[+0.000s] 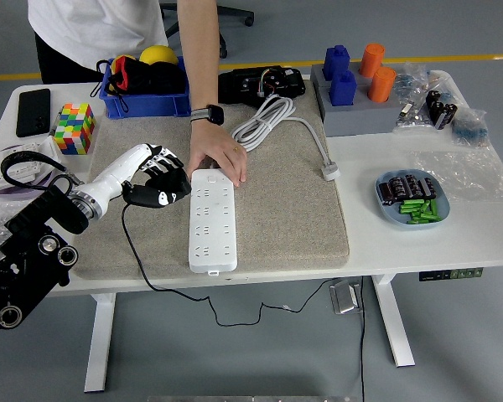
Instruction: Pull the plug out,throw it away,press the button
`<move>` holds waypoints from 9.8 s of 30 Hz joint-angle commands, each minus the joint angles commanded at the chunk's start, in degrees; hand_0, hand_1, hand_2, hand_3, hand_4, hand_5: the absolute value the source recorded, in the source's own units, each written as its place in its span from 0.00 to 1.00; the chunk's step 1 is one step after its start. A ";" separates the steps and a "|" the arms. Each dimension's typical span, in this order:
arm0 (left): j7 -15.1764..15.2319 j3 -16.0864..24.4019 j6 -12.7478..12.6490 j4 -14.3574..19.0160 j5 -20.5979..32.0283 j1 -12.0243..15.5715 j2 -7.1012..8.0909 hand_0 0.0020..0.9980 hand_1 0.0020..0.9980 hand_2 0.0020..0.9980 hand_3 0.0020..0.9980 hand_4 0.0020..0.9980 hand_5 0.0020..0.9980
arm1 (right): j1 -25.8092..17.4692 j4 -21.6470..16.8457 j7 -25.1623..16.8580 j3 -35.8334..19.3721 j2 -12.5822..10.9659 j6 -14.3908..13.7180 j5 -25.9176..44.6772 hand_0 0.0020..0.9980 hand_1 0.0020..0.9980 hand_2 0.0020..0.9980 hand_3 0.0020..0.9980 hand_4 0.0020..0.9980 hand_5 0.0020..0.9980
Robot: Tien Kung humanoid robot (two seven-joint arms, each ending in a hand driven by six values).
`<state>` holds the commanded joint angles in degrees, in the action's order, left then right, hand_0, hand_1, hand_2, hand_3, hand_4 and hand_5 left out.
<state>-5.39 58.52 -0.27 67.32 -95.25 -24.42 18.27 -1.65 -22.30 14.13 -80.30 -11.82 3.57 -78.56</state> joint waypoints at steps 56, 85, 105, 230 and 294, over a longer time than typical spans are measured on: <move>0.83 -8.83 1.36 4.44 4.07 -8.65 0.84 0.07 0.10 0.20 0.71 0.81 0.00 | -0.13 -0.09 0.03 -0.36 0.18 0.01 0.07 0.79 0.74 0.74 0.74 0.79 0.76; -12.69 -18.88 11.78 -4.69 5.18 -18.68 -1.79 0.04 0.00 0.15 0.79 0.11 0.00 | -0.13 0.03 0.06 -0.49 0.14 0.03 0.19 0.79 0.74 0.74 0.74 0.79 0.76; -15.32 -27.12 12.85 -12.70 3.90 -25.41 -4.48 0.04 0.00 0.15 0.78 0.11 0.00 | 0.04 0.07 0.09 -0.38 -0.11 0.03 0.21 0.79 0.74 0.74 0.74 0.79 0.76; -1.80 34.73 -0.30 8.50 -4.98 8.22 -6.25 0.83 0.82 0.80 0.86 0.85 0.10 | -0.02 0.00 0.08 0.46 -0.13 0.00 0.05 0.79 0.74 0.74 0.74 0.79 0.76; -2.82 34.64 -0.34 10.41 -5.60 8.92 -6.75 0.81 0.79 0.77 0.85 0.80 0.04 | -0.30 -0.08 0.06 -0.37 0.39 -0.03 -0.02 0.79 0.74 0.74 0.74 0.79 0.76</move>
<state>-8.21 93.16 -0.61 77.73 -100.85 -15.50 11.52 -1.95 -22.38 14.20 -80.67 -11.43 3.53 -78.58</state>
